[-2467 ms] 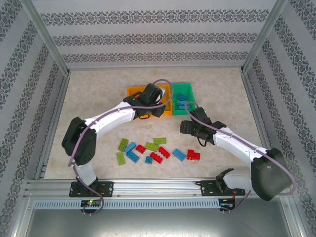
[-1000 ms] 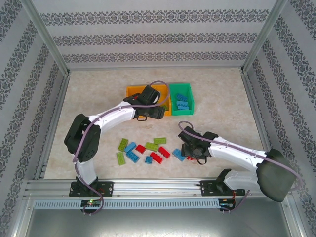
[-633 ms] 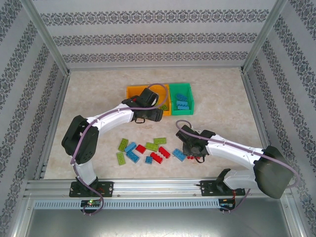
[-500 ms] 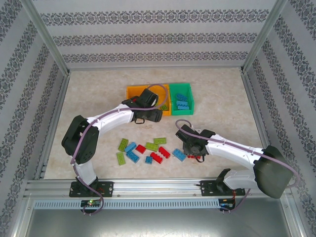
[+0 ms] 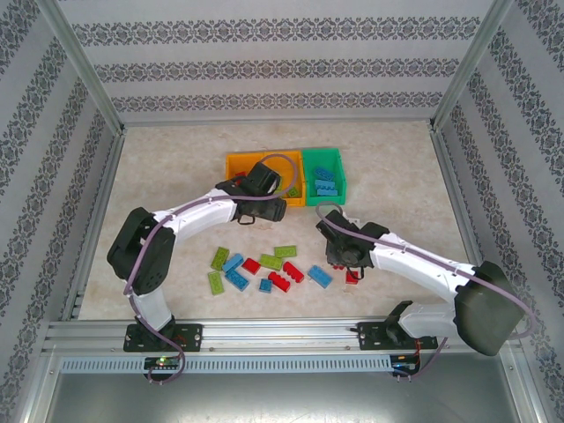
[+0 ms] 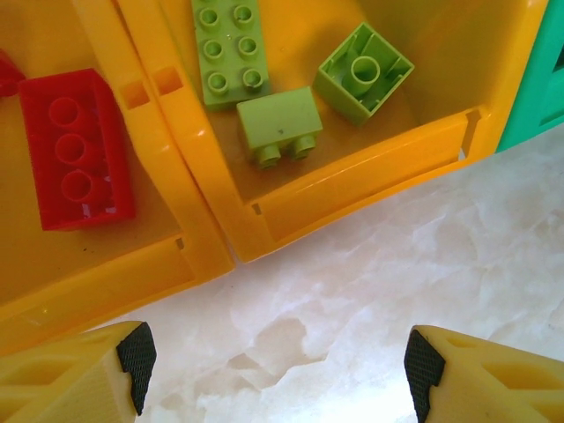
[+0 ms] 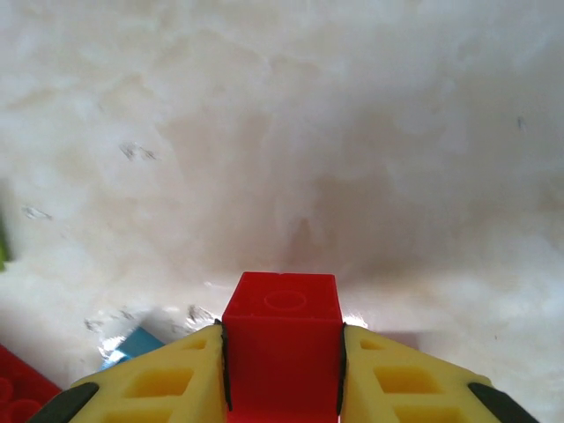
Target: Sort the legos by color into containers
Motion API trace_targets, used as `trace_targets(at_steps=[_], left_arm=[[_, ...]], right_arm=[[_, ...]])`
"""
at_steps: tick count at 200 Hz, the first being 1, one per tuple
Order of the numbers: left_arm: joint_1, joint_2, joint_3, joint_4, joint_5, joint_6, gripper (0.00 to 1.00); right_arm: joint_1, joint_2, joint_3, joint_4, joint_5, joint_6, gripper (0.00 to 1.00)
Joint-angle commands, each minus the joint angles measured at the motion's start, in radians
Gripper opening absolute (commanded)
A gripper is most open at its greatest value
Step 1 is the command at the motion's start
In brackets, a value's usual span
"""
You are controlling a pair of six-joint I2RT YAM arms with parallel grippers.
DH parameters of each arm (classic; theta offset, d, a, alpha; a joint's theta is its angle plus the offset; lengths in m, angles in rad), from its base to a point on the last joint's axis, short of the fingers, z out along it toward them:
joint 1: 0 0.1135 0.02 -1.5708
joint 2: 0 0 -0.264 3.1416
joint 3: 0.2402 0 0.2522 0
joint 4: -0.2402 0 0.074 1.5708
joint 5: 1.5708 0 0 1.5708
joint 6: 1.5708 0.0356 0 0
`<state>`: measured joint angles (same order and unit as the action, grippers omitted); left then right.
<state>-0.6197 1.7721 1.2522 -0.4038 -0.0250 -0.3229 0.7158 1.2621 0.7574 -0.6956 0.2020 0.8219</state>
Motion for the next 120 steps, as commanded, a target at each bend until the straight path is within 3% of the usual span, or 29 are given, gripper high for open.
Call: trace_targets(at_steps=[1,71,120], left_arm=[[0.009,-0.053,-0.021,0.023,-0.024,-0.019,0.77],[0.011,-0.162,-0.104,0.031,-0.101,-0.045,0.81],[0.049,-0.209,-0.17,0.01,-0.166,-0.087,0.87]], right_arm=[[-0.03,0.04,0.045,0.036,0.011,-0.063,0.32],[-0.058,0.156,0.174,0.127,-0.031,-0.127,0.32],[-0.011,0.305,0.333,0.22,-0.114,-0.137,0.32]])
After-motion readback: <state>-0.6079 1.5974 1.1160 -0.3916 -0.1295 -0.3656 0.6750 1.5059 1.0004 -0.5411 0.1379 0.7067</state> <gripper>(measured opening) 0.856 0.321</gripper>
